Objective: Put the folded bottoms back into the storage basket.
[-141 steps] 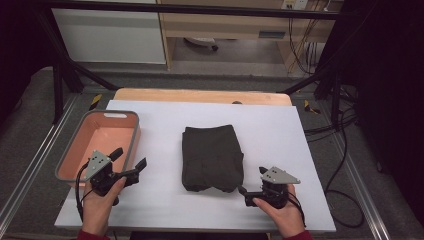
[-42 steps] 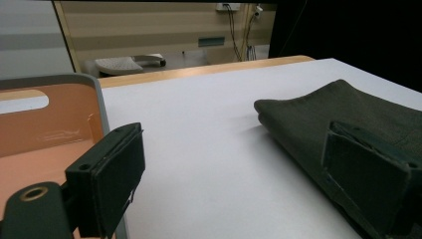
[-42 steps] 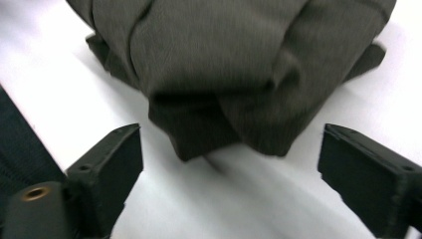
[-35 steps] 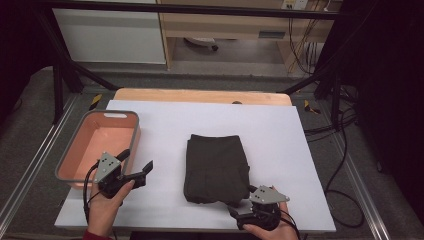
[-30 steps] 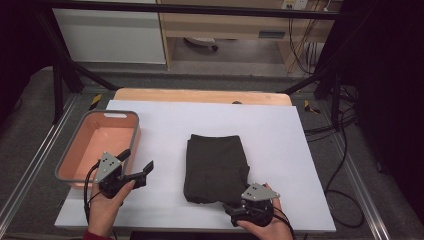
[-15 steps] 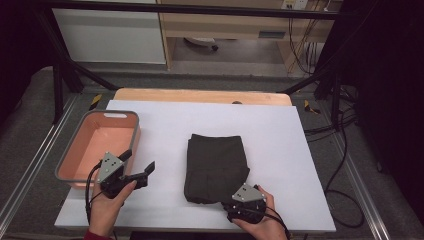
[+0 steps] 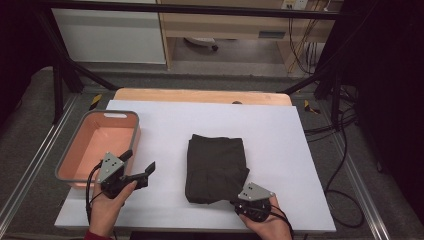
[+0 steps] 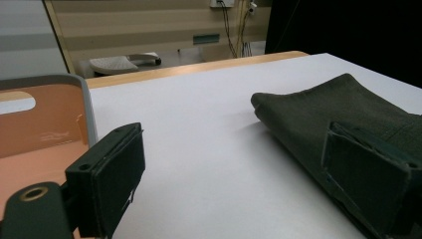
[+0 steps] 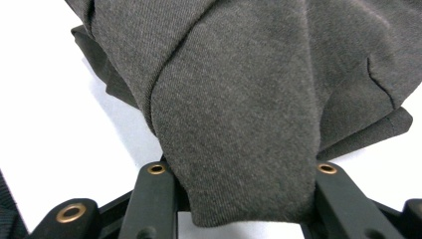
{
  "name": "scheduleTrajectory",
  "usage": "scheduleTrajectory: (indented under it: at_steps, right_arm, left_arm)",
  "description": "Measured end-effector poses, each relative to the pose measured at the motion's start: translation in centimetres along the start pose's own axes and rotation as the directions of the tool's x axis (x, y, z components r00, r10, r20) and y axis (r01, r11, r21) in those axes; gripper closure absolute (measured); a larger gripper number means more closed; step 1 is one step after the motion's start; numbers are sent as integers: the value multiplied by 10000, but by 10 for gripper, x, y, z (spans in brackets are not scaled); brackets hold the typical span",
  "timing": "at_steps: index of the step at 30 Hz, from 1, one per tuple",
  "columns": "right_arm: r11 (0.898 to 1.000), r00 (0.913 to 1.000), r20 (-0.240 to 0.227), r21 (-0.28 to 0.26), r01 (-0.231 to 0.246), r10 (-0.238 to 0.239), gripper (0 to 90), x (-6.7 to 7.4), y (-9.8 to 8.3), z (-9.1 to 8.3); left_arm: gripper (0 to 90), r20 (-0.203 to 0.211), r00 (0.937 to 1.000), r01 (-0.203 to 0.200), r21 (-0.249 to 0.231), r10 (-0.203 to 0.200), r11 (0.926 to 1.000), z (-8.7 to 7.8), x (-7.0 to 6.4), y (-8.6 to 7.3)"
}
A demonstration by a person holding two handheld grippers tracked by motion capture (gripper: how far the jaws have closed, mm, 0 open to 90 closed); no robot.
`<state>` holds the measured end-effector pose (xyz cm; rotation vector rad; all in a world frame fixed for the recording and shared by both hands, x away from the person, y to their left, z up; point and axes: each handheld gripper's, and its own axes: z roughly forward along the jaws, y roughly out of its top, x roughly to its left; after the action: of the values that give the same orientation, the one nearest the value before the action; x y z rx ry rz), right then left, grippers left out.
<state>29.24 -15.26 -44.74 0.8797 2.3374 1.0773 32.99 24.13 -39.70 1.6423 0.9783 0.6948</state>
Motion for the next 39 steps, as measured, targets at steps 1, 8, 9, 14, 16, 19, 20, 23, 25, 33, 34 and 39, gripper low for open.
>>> scheduleTrajectory:
  at_steps: [1,8,9,14,16,19,20,23,25,33,34,39]
  right_arm:
    - [10000,10000,-75,-16,-34,34,641,0,0,-1]
    - [9993,9981,-489,11,-366,366,641,3,-2,-10]
    - [9993,9980,-516,13,-366,366,641,4,-3,-11]
    - [9992,9976,-575,149,-375,383,629,4,-2,-9]
    - [9994,9978,-574,168,-314,323,622,4,-2,-9]
    - [9994,9976,-612,160,-311,320,617,4,-3,-8]
    - [9995,9978,-603,173,-254,264,614,4,-3,-8]
    - [9995,9979,-597,197,-247,259,605,5,-4,-8]
    - [9996,9981,-573,191,-228,238,602,6,-4,-8]
    - [9992,9976,-588,175,-350,360,595,5,-5,-7]
    - [9992,9976,-587,179,-369,379,594,6,-5,-7]
    - [9992,9975,-614,167,-354,364,590,5,-5,-7]
  left_arm:
    - [100,20,10000,-42,35,42,10000,0,-1,0]
    - [99,200,9997,-142,88,140,9999,1,-6,0]
    - [99,261,9996,-109,91,107,9999,1,-6,0]
    - [96,522,9986,-87,234,74,9997,5,-15,0]
    - [95,780,9969,-5,300,-18,9995,12,-21,-1]
    - [100,1250,9898,623,514,-683,9967,23,-24,-3]
    - [100,1405,9878,574,726,-672,9957,30,-25,-4]
    - [110,1353,9874,674,1110,-822,9915,47,-36,-5]
    - [111,1385,9872,622,1212,-789,9907,51,-39,-5]
    - [113,1597,9869,-3,1464,-233,9892,81,-55,3]
    - [113,1615,9868,-151,1521,-98,9882,86,-56,4]
    - [114,1551,9878,-419,1733,148,9840,101,-55,8]
